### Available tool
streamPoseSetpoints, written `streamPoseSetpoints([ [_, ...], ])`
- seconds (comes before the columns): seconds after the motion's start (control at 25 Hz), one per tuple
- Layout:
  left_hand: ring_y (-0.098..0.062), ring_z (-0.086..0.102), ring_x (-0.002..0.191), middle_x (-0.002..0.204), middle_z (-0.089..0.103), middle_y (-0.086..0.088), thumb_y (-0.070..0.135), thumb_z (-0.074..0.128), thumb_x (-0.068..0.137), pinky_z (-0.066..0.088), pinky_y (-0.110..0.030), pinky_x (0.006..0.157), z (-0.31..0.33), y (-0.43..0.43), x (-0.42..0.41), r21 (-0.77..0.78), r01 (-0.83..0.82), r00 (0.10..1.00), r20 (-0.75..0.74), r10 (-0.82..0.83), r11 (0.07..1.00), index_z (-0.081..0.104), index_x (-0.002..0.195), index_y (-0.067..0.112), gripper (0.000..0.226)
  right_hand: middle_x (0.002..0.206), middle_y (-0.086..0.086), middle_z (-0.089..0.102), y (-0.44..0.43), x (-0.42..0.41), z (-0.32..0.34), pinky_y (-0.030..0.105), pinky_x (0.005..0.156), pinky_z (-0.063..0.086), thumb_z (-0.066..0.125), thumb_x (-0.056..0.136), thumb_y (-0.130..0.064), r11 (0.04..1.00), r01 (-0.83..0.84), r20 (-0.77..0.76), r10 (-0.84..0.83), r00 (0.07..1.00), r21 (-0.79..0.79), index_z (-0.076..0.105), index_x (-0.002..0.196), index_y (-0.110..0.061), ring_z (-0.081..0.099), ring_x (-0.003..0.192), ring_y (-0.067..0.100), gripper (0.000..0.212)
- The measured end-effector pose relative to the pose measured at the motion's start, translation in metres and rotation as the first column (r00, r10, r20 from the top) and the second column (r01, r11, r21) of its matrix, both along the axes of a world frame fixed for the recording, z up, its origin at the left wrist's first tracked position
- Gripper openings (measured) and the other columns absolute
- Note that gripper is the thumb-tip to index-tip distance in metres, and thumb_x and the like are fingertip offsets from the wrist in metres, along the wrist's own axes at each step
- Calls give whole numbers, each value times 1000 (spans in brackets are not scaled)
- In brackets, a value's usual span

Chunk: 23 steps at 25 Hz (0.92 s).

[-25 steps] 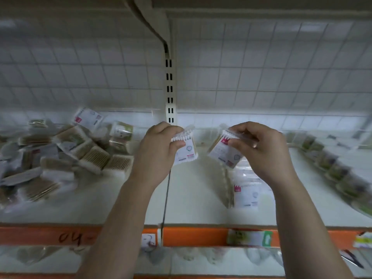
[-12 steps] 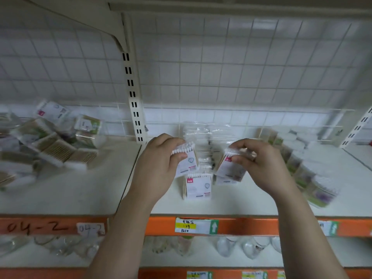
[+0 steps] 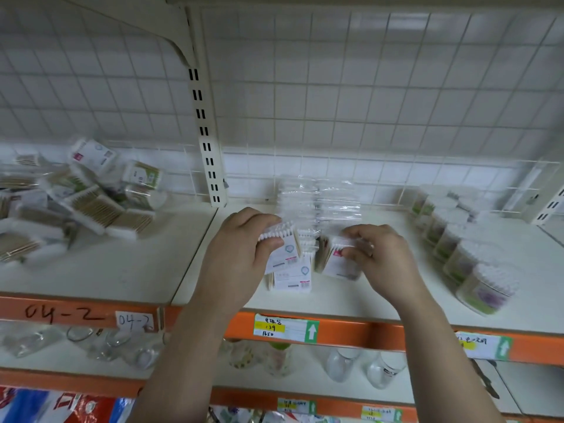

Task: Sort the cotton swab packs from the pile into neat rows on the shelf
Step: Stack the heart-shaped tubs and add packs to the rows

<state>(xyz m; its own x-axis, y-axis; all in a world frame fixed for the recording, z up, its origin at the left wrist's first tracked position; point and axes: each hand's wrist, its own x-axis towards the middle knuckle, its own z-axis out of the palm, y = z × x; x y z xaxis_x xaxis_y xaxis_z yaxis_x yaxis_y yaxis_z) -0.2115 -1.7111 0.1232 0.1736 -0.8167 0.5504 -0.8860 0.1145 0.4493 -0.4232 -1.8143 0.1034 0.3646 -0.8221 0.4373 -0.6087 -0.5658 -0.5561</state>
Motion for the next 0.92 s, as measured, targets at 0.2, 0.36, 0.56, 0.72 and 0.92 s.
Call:
streamPoseSetpoints([
  [0.2,-9,52,97,103,59,10,30,54,87,34,-12,80,-6,8,-8,-6,5,1000,-1,-5,1000,65,112,17,30,84,-11,53,-8,5,-22,7,74,30,79,71,-10,1000,-23,12,23,1000,-5,72,100,-20,45,92,19,31],
  [0.36,-6,50,96,102,59,11,28,56,87,31,-4,82,-8,11,-13,-17,16,1000,2,-16,1000,66,111,18,28,91,-2,48,-11,9,-29,13,77,33,79,71,-9,998,55,73,-52,996,-36,71,105,-15,46,96,22,37],
  [0.56,-7,51,95,99,63,12,31,61,82,32,-5,82,-11,8,-28,-6,71,997,-12,-71,997,68,106,19,28,102,-4,50,-11,3,-28,6,71,39,77,72,-7,998,52,135,-48,990,-21,65,111,-15,53,77,11,41],
  [0.72,-11,54,94,97,60,9,28,67,82,38,-15,81,-15,-5,-50,0,147,989,-22,-147,989,68,103,17,24,105,-5,56,-8,-12,-29,20,74,44,71,79,-12,996,87,143,-84,986,-17,63,115,-18,54,87,14,37],
  [0.92,-15,54,97,98,60,7,26,71,82,44,-27,84,-21,-29,-71,13,194,981,0,-194,981,68,102,16,23,105,-4,60,-5,-37,-32,12,64,34,64,84,-12,989,150,138,-151,979,21,63,113,-18,54,78,12,30],
])
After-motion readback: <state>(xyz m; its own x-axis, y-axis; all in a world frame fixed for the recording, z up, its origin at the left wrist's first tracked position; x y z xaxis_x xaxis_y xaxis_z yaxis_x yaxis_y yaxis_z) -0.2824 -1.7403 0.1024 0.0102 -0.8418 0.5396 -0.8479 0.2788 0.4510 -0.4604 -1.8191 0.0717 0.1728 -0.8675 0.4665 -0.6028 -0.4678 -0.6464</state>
